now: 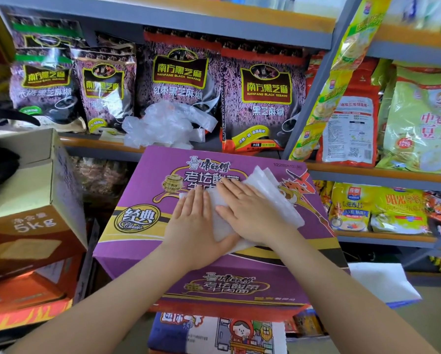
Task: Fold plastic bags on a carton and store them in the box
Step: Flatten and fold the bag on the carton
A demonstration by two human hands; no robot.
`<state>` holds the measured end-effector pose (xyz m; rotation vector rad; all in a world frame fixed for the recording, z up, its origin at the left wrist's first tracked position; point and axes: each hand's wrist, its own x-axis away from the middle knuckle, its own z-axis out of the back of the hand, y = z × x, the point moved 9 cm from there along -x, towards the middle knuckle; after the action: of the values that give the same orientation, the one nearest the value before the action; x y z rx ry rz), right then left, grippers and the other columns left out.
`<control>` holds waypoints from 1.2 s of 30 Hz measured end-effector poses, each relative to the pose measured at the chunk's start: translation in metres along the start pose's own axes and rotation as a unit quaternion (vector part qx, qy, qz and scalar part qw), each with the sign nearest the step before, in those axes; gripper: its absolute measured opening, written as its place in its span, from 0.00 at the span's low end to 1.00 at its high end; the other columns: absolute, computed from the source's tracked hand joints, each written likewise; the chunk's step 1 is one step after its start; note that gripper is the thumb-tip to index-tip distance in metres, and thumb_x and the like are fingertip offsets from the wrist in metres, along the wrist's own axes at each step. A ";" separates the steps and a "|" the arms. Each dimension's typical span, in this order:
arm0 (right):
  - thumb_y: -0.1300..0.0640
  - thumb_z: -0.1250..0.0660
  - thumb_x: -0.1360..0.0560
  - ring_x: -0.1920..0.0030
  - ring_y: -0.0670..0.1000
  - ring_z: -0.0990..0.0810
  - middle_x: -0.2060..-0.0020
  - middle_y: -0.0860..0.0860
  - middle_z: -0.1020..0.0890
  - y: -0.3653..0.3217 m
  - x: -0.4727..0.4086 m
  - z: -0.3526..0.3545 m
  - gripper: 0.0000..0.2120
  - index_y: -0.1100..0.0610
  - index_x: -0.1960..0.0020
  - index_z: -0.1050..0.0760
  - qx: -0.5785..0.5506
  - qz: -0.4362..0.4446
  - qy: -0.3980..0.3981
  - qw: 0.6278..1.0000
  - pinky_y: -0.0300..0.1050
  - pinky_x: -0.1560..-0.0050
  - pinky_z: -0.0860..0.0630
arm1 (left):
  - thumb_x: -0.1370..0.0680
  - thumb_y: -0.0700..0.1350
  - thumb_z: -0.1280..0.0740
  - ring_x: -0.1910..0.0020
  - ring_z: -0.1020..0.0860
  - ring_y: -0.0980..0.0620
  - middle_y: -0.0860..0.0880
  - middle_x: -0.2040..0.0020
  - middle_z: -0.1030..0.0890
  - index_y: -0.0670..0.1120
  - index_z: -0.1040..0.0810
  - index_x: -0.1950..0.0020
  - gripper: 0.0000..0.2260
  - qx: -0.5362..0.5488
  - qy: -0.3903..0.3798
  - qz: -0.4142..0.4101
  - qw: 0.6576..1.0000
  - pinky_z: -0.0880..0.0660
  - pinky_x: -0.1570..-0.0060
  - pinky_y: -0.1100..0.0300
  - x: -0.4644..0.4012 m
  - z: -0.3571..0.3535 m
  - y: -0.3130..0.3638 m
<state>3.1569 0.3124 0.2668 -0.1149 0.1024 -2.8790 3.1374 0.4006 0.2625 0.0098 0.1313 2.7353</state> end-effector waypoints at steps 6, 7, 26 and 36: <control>0.35 0.66 0.25 0.24 0.46 0.56 0.23 0.47 0.53 0.041 0.008 0.002 0.35 0.52 0.23 0.58 0.052 -0.057 0.005 0.997 0.47 0.26 0.62 | 0.45 0.76 0.70 0.25 0.59 0.46 0.41 0.24 0.59 0.40 0.60 0.25 0.57 -0.001 -0.023 0.008 1.000 0.60 0.28 0.54 0.002 -0.001 -0.004; 0.38 0.63 0.22 0.24 0.46 0.57 0.23 0.47 0.55 0.058 0.011 0.001 0.32 0.52 0.23 0.59 0.042 -0.083 -0.011 0.996 0.48 0.25 0.62 | 0.45 0.76 0.70 0.25 0.60 0.46 0.42 0.24 0.59 0.40 0.60 0.25 0.57 0.001 -0.030 0.007 1.000 0.60 0.28 0.54 0.003 0.000 -0.003; 0.48 0.59 0.18 0.23 0.48 0.58 0.23 0.48 0.57 0.082 0.019 -0.001 0.26 0.52 0.23 0.59 -0.008 -0.091 -0.012 0.996 0.49 0.25 0.60 | 0.21 0.62 0.53 0.24 0.56 0.50 0.44 0.23 0.53 0.41 0.55 0.24 0.33 0.001 -0.003 -0.053 0.999 0.61 0.28 0.58 -0.022 -0.003 0.053; 0.49 0.59 0.19 0.24 0.49 0.60 0.23 0.49 0.60 0.083 0.022 0.008 0.26 0.54 0.23 0.58 0.050 -0.120 -0.015 0.991 0.52 0.25 0.62 | 0.31 0.74 0.57 0.24 0.55 0.48 0.44 0.23 0.54 0.44 0.56 0.24 0.45 -0.021 -0.002 0.035 0.999 0.59 0.27 0.53 -0.009 -0.002 0.021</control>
<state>3.1572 0.2264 0.2700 -0.1614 -0.0650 -3.1129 3.1375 0.3774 0.2624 0.0093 0.0723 2.8067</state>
